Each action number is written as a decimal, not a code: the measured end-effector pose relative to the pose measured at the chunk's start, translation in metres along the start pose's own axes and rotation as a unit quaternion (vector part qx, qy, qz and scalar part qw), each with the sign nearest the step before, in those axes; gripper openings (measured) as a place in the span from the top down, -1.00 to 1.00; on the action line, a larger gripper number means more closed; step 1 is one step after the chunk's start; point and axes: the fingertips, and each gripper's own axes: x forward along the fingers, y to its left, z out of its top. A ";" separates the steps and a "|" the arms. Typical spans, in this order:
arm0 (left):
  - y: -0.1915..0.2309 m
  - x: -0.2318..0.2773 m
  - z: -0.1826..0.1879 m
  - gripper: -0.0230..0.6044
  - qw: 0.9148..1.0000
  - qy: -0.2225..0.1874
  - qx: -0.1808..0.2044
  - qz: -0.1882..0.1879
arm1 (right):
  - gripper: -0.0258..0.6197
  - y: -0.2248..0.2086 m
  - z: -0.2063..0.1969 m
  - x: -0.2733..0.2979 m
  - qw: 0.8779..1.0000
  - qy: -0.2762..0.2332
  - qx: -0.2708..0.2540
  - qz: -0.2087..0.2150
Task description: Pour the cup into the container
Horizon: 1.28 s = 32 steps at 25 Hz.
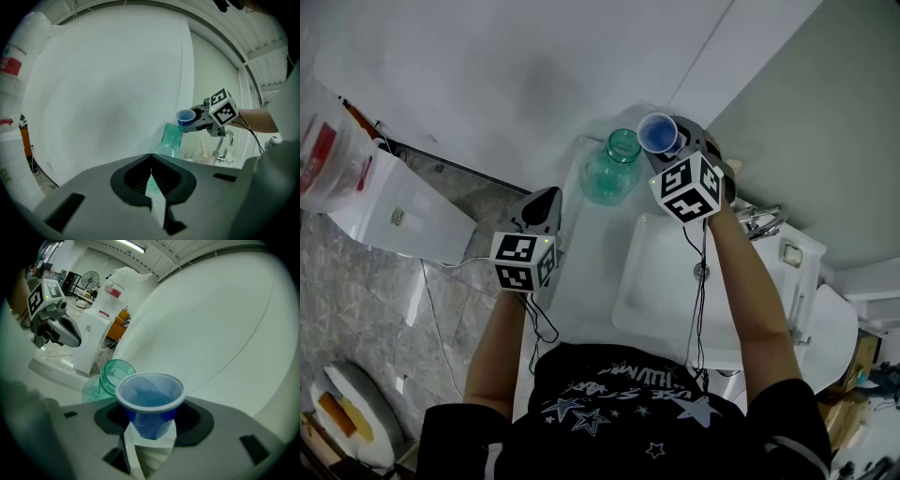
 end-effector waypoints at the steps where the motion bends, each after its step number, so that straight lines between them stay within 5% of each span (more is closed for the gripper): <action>1: 0.000 0.000 0.000 0.89 1.000 0.000 0.000 0.000 | 0.14 -0.001 0.001 0.000 1.000 0.000 -0.002 -0.002; 32: 0.003 -0.001 -0.008 0.89 1.000 0.003 -0.007 0.001 | 0.14 -0.010 0.009 0.006 0.995 0.021 -0.076 -0.055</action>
